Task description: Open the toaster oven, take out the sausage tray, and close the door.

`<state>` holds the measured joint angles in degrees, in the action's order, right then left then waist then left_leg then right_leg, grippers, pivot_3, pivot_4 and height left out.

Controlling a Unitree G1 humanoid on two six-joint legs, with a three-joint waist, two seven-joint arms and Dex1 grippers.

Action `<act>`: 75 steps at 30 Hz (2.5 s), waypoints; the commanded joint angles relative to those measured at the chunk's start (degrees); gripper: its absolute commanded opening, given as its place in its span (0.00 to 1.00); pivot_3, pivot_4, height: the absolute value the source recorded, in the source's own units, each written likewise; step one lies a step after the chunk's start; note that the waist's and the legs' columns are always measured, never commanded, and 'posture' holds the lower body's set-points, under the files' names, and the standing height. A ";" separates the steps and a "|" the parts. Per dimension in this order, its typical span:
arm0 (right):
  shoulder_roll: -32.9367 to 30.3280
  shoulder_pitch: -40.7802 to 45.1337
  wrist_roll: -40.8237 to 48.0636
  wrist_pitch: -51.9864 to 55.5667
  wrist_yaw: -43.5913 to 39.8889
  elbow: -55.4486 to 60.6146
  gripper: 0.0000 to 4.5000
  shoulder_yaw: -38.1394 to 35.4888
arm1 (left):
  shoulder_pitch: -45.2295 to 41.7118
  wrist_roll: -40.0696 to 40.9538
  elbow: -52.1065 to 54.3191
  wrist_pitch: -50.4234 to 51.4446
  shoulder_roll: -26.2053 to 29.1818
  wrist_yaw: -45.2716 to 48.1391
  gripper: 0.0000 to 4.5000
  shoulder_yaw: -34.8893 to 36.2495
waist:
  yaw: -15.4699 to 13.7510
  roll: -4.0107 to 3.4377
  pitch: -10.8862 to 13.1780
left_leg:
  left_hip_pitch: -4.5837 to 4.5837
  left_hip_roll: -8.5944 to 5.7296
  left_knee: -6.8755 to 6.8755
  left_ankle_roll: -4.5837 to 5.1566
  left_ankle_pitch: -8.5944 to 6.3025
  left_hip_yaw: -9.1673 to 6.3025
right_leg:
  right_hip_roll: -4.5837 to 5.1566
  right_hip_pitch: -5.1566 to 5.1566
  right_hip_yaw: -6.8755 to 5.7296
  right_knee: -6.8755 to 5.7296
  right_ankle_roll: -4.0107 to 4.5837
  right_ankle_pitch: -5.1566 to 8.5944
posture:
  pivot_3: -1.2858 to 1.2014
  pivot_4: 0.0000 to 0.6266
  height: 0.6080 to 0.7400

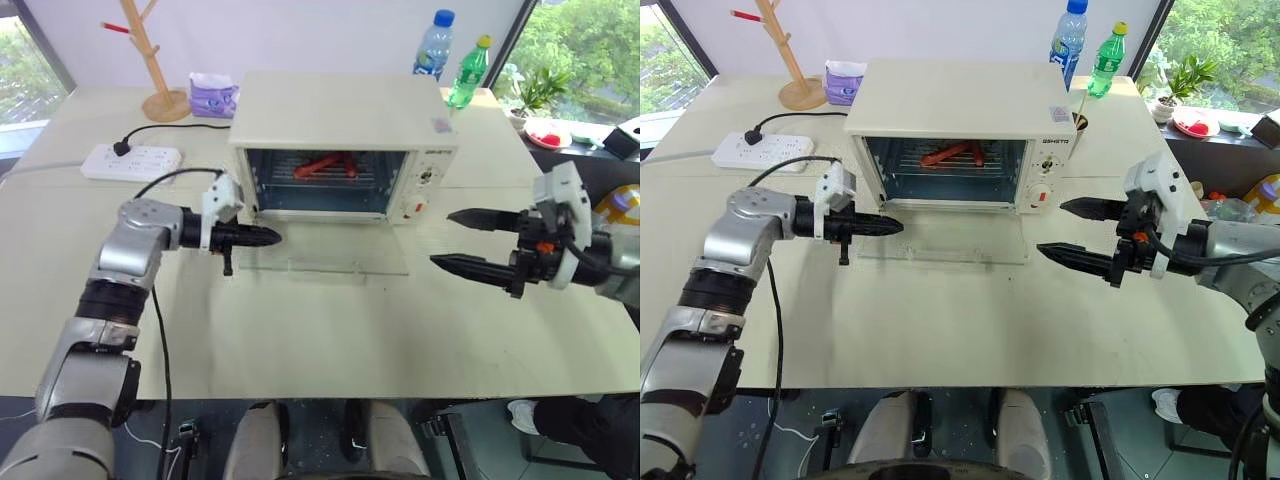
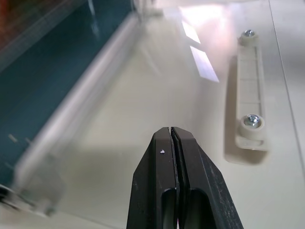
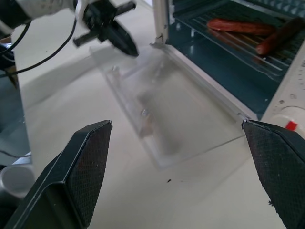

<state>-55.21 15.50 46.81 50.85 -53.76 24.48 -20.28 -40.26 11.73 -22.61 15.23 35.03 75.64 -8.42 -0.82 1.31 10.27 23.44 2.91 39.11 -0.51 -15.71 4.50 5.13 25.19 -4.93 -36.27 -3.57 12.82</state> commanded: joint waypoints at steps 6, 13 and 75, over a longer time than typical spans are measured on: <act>0.77 2.47 -0.13 -1.45 2.27 0.13 1.00 1.42 | 0.75 -3.72 -2.17 -4.91 0.19 -2.89 0.20 -1.02 | 0.04 0.00 0.00 | -0.01 0.00 0.00 0.00 0.00 0.00 | 0.00 0.00 0.00 0.00 0.00 0.00 | 0.52 0.24 0.87; 1.19 4.07 -0.54 -2.28 2.73 -0.77 1.00 2.94 | 0.46 0.31 2.39 0.11 2.25 -2.76 0.99 2.82 | 0.15 0.00 0.00 | -0.01 0.01 0.00 0.00 0.00 0.00 | 0.00 0.00 0.00 0.00 0.00 0.00 | 0.52 0.24 0.87; 41.16 48.22 -71.30 -66.38 35.90 -76.01 0.48 45.79 | -0.33 22.29 19.32 24.57 13.19 -4.79 1.00 13.93 | 1.99 -0.05 0.05 | 0.05 0.02 -0.08 -0.25 0.14 0.04 | -0.01 0.14 0.02 -0.09 0.00 0.00 | 0.52 0.24 0.87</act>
<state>-13.86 62.13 -24.60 -15.08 -18.33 -53.19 27.37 -39.04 34.18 -3.89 40.76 48.02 70.79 5.23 1.17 1.26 10.32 23.49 2.93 39.03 -0.76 -15.57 4.54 5.12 25.32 -4.90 -36.35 -3.57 12.82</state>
